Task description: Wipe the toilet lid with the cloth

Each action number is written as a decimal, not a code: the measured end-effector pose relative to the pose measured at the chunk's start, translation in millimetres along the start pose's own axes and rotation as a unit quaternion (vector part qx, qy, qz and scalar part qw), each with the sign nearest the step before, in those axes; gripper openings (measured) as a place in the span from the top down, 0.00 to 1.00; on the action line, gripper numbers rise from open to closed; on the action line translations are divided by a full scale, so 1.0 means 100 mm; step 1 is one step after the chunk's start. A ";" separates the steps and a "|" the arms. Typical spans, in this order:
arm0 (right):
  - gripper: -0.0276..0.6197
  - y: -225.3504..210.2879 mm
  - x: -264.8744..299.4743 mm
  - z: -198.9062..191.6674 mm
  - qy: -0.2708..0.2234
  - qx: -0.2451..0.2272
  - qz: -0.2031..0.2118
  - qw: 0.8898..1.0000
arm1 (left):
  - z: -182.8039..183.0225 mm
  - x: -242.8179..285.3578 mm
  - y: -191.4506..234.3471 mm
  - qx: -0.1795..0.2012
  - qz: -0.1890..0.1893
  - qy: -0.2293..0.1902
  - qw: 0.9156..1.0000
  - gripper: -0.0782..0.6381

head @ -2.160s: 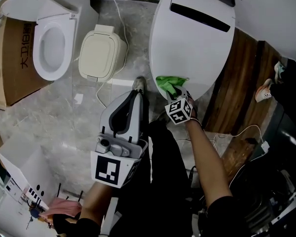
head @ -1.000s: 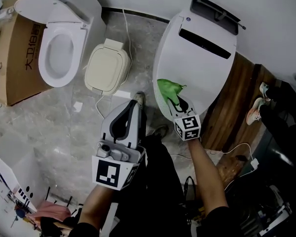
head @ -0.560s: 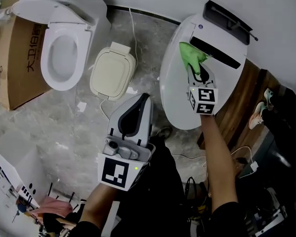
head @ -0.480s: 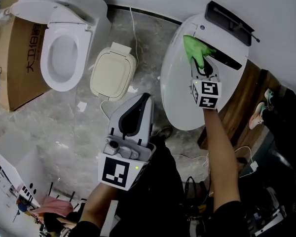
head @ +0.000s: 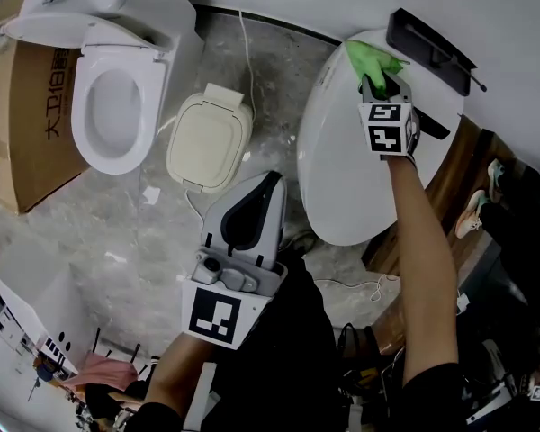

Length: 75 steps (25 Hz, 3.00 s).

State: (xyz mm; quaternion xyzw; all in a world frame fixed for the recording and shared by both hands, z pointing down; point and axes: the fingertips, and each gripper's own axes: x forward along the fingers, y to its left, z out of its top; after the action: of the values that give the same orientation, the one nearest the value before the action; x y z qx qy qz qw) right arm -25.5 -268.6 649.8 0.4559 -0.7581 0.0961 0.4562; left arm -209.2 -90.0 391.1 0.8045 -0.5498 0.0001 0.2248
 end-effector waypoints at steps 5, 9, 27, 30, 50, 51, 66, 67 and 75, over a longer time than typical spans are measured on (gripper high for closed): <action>0.76 0.08 0.28 -0.05 0.055 -0.031 0.012 0.998 | 0.01 0.07 0.11 0.000 0.003 0.002 1.000 0.88; 0.76 0.13 0.32 -0.04 0.074 -0.064 0.016 0.995 | 0.01 0.06 0.16 0.006 0.003 0.003 1.000 0.88; 0.76 0.78 0.04 -0.55 0.068 -0.207 0.068 0.974 | -0.14 -0.06 -0.14 0.017 0.001 0.008 1.000 0.88; 0.76 0.90 -0.07 -0.69 0.064 -0.207 0.079 0.973 | -0.16 -0.11 -0.27 0.019 -0.004 0.004 1.000 0.88; 0.76 2.03 -0.86 -1.76 0.067 -0.329 0.122 0.934 | -0.45 -0.91 -0.81 0.023 0.020 -0.010 0.999 0.88; 0.76 2.10 -0.91 -1.83 0.070 -0.334 0.124 0.932 | -0.47 -0.96 -0.82 0.020 0.022 -0.011 0.999 0.88; 0.76 2.92 -1.70 -2.92 0.088 -0.411 0.166 0.892 | -0.45 -1.39 -1.04 0.020 0.036 -0.037 0.998 0.88; 0.76 2.95 -1.74 -2.99 0.092 -0.416 0.167 0.889 | -0.48 -1.42 -1.07 0.022 0.035 -0.032 0.999 0.88; 0.76 2.89 -2.07 -3.55 0.124 -0.405 0.179 0.888 | -0.45 -1.50 -1.38 0.034 0.013 -0.028 0.999 0.88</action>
State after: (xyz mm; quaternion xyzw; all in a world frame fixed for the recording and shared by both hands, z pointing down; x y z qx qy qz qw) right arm -1.0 219.4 766.9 0.0725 -0.7370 -0.0837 0.6667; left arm -134.8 99.9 344.7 0.8041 -0.5658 -0.0008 0.1824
